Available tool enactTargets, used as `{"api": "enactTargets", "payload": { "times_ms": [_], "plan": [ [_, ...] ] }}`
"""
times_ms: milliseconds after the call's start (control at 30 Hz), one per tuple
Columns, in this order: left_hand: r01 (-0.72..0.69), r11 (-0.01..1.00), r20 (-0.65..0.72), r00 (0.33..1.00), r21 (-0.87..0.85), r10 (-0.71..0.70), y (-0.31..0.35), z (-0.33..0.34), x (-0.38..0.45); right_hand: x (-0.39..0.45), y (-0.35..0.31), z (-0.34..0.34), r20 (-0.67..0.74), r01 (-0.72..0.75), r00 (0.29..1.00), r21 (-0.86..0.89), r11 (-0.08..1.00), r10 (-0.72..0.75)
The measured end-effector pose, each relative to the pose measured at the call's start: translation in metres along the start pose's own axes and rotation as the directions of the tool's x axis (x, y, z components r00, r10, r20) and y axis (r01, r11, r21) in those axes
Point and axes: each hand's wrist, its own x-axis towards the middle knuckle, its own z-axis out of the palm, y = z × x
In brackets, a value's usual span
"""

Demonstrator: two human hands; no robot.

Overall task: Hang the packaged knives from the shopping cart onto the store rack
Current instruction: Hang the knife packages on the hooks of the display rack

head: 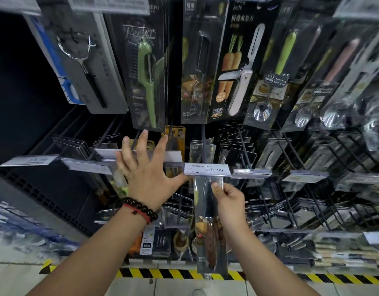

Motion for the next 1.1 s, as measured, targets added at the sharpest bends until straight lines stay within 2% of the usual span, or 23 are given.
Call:
{"api": "enactTargets", "payload": {
  "times_ms": [200,500,900,1100],
  "plan": [
    [0.067,0.998,0.040,0.997,-0.008,-0.067,0.007,-0.002,0.005,0.001,-0.002,0.003,-0.021,-0.006,1.000,-0.006,1.000,0.006],
    [0.048,0.998,0.046,0.998,-0.030,-0.046,0.010,-0.007,0.007,-0.002,0.002,0.003,-0.009,-0.022,1.000,0.044,0.999,0.023],
    [-0.219,0.959,-0.024,0.976,-0.179,0.218,0.006,-0.010,0.003,-0.003,0.004,0.004,-0.026,-0.023,0.999,0.029,0.999,0.023],
    [-0.337,0.934,-0.021,0.941,-0.119,0.337,-0.001,-0.002,-0.001,0.000,0.010,0.008,-0.030,-0.055,0.998,0.017,0.998,0.056]
  ]
}}
